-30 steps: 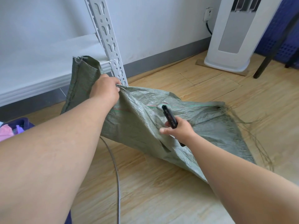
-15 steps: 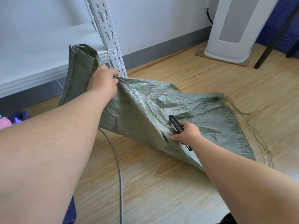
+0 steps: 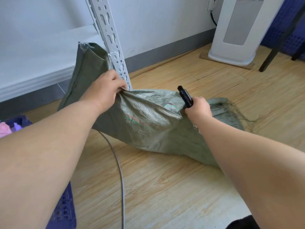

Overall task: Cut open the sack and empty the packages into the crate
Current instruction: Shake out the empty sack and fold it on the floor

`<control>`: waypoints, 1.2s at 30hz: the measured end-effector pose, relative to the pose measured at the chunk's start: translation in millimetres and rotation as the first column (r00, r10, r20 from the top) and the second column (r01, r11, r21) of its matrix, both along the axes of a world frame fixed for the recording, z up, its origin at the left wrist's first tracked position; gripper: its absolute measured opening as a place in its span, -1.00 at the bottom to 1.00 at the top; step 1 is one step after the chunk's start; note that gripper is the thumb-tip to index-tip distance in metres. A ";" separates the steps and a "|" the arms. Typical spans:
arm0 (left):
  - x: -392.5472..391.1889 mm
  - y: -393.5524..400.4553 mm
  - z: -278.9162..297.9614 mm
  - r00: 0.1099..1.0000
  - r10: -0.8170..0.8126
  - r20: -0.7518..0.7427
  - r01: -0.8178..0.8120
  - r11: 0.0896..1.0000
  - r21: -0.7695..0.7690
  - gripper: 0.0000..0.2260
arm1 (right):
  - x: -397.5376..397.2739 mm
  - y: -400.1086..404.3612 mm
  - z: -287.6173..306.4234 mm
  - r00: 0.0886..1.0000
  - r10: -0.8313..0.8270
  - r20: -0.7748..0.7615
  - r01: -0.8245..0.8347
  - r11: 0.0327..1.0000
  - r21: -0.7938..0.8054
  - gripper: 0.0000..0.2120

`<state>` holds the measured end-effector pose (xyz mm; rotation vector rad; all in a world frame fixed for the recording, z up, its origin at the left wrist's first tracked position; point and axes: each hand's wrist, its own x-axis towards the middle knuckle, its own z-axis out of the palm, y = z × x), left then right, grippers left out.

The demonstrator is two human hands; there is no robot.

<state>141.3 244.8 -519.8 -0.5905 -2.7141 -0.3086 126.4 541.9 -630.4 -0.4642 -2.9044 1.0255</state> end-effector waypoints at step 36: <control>12.2 -40.2 31.5 0.653 0.750 -0.109 -0.757 0.650 -0.067 -0.54 | -40.0 -62.4 66.9 0.960 0.214 -0.178 -0.234 0.967 -0.098 -0.84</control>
